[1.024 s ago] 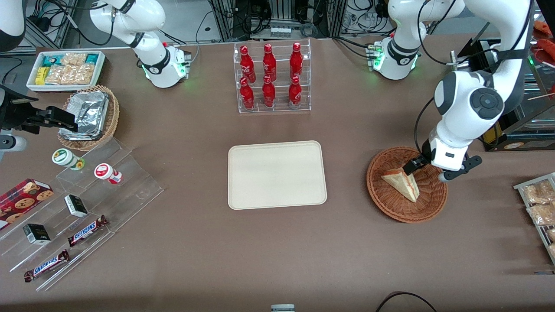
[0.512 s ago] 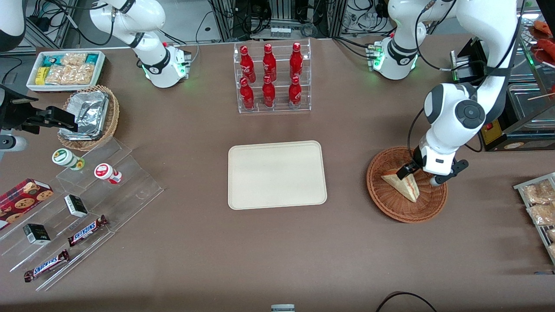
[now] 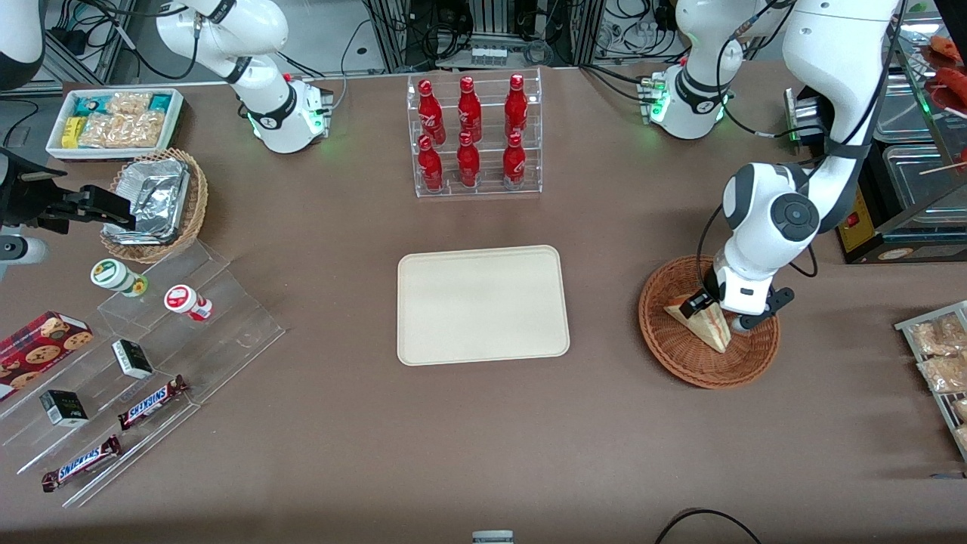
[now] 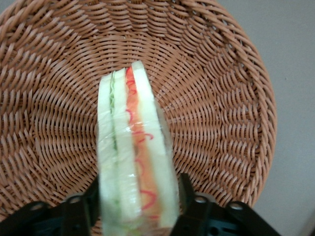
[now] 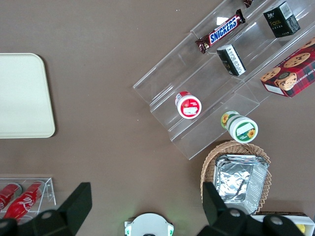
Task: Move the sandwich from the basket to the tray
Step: 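Carry the sandwich with the left gripper over to the cream tray, then lower the sandwich onto the tray and open the left gripper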
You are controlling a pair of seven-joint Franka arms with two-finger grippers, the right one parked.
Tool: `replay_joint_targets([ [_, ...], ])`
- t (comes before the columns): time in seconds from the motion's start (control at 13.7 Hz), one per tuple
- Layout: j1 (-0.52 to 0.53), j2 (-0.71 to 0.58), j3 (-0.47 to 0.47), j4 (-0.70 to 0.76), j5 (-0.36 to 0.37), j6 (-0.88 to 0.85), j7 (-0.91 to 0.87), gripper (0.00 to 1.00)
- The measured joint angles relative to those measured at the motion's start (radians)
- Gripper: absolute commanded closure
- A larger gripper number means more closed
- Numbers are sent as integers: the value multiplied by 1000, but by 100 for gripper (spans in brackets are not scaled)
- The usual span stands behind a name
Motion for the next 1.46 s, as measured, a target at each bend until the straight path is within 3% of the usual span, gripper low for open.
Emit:
replay_joint_targets([
  [0.22,0,-8,0,18,14,-30,1,100],
  [0.37,-1,-36,-5,89,77,-194,0,100],
  [0.51,-15,-75,-40,222,93,-424,0,100],
  [0.66,-73,-96,-86,375,93,-604,-3,100],
  [0.8,-180,-85,-112,482,92,-672,-14,100],
  [1.17,-468,131,-121,646,90,-664,-87,100],
  [1.46,-602,361,-116,798,101,-551,-134,100],
])
